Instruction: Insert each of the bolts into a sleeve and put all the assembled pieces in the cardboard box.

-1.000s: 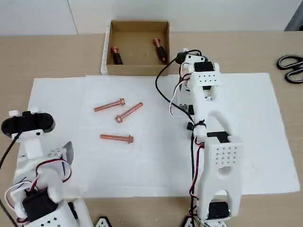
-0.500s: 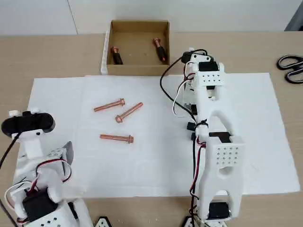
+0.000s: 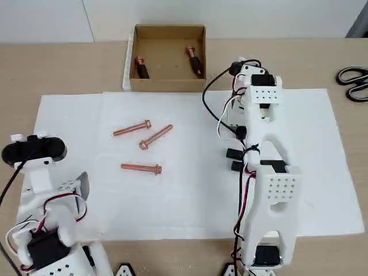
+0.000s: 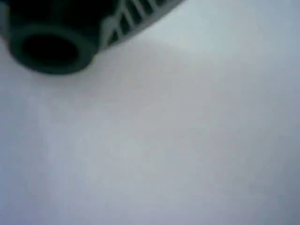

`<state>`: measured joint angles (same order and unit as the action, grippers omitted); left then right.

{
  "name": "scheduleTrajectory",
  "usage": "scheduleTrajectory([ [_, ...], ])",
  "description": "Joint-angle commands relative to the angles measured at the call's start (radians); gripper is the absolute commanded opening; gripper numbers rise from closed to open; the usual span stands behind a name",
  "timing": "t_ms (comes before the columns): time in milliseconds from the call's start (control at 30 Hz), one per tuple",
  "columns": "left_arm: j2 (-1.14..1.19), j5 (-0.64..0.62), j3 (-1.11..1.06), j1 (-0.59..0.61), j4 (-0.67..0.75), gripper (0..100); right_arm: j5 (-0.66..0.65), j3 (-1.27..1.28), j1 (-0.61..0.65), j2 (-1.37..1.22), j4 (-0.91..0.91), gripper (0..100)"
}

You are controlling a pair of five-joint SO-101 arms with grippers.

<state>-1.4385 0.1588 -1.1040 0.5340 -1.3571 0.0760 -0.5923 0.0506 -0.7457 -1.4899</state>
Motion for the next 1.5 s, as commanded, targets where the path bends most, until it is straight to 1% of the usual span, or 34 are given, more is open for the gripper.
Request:
scheduleTrajectory([
  [0, -0.002, 0.011, 0.084, 0.006, -0.005, 28, -0.044, -0.109, -0.024, 0.056, -0.134, 1.3],
  [67, 0.012, 0.014, 0.130, 0.005, -0.014, 28, -0.055, -0.146, -0.035, 0.090, -0.173, 1.3],
  [133, 0.077, 0.037, 0.206, 0.003, -0.041, 28, -0.071, -0.152, -0.042, 0.125, -0.176, 1.3],
  [333, 0.471, 0.048, 0.530, -0.011, -0.095, 28, -0.137, -0.149, -0.041, 0.234, -0.179, 0.4],
  [433, 0.683, 0.075, 0.685, -0.103, -0.107, 28, -0.170, -0.149, -0.042, 0.239, -0.179, 0.4],
  [533, 0.898, 0.180, 0.817, -0.256, -0.127, 28, -0.176, -0.137, -0.044, 0.237, -0.180, 0.4],
  [633, 1.106, 0.267, 0.923, -0.371, -0.101, 28, -0.178, -0.086, -0.050, 0.243, -0.180, 0.4],
  [700, 1.249, 0.330, 0.992, -0.422, -0.077, 28, -0.180, -0.052, -0.054, 0.243, -0.182, 0.4],
  [800, 1.459, 0.423, 1.119, -0.473, -0.075, 28, -0.238, 0.003, -0.053, 0.245, -0.186, 0.4],
  [1033, 1.889, 0.545, 1.508, -0.486, -0.075, 28, -0.259, 0.060, -0.064, 0.245, -0.186, 0.4],
  [1200, 2.114, 0.585, 1.753, -0.485, -0.080, 28, -0.259, 0.060, -0.062, 0.245, -0.185, 0.4],
  [1467, 2.332, 0.600, 2.061, -0.493, -0.227, 28, -0.258, 0.060, -0.061, 0.245, -0.180, 0.4],
])
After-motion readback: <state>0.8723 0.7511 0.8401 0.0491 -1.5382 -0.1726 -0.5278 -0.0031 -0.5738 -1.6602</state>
